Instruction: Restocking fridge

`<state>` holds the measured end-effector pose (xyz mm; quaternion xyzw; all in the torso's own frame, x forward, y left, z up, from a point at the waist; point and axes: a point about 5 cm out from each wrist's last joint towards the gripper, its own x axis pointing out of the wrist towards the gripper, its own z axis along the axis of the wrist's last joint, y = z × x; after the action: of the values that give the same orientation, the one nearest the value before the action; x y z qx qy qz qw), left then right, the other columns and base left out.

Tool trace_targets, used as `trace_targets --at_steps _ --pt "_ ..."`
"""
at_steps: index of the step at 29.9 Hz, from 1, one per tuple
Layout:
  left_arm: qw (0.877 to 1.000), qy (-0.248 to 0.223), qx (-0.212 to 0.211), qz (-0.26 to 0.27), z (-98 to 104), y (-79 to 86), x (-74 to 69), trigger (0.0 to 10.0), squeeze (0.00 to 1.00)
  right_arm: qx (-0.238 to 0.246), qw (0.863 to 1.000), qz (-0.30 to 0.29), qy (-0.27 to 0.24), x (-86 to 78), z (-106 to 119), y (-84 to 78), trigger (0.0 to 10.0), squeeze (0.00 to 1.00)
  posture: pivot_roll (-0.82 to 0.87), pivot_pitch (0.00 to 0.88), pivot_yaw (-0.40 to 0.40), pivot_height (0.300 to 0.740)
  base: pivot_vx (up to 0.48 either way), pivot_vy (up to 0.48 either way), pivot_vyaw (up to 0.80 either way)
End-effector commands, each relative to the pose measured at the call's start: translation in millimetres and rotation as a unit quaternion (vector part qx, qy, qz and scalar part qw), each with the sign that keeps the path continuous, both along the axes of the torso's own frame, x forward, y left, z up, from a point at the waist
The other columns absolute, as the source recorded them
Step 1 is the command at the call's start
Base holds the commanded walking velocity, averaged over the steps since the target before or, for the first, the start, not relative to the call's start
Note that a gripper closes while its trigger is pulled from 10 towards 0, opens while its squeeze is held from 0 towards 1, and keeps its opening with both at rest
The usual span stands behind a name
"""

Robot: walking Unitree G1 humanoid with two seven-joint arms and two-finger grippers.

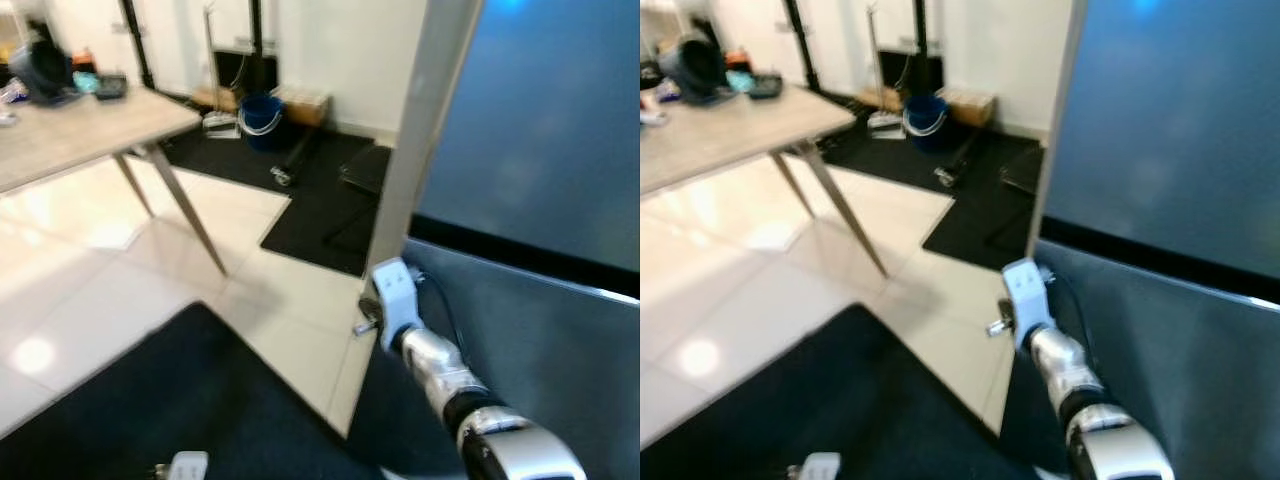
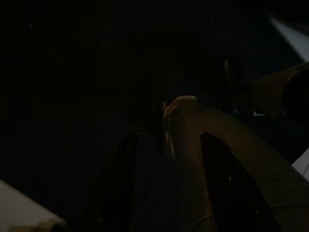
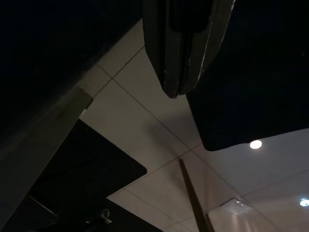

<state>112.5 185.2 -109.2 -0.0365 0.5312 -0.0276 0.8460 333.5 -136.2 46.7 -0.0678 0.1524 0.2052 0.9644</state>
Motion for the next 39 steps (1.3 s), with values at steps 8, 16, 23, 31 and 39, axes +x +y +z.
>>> trace_targets --at_steps 8,16,23,31,39 --pt "0.999 0.032 -0.005 0.002 -4.8 -2.1 -15.5 10.0 0.00 0.019 0.999 0.048 0.012 -4.1 -2.2 8.7 10.0 0.00 -0.03 0.000 -0.030 0.739 0.000 0.000 0.00" --pt "0.999 0.033 -0.009 0.001 -5.0 -3.0 -16.2 10.0 0.00 0.019 0.986 0.156 0.054 -23.4 -18.5 23.8 10.0 0.00 -0.03 0.000 -0.028 0.739 0.000 0.000 0.00" --pt "0.999 0.042 -0.020 -0.005 -6.0 -6.3 -19.4 10.0 0.00 -0.083 0.949 0.267 0.148 -68.9 -63.3 23.8 10.0 0.00 -0.03 0.000 -0.032 0.739 0.000 0.000 0.00" --pt "0.998 0.053 -0.021 -0.027 -7.4 -9.6 -24.0 10.0 0.00 -0.247 0.910 0.131 0.306 -135.4 -121.3 -45.8 10.0 0.00 -0.01 0.000 -0.036 0.739 0.000 0.000 0.43" --pt "0.998 0.057 -0.017 -0.029 -7.7 -8.4 -25.8 10.0 0.00 -0.250 0.884 -0.007 0.395 -189.2 -140.6 -89.8 10.0 0.00 -0.02 0.000 -0.030 0.739 0.000 0.000 0.78"
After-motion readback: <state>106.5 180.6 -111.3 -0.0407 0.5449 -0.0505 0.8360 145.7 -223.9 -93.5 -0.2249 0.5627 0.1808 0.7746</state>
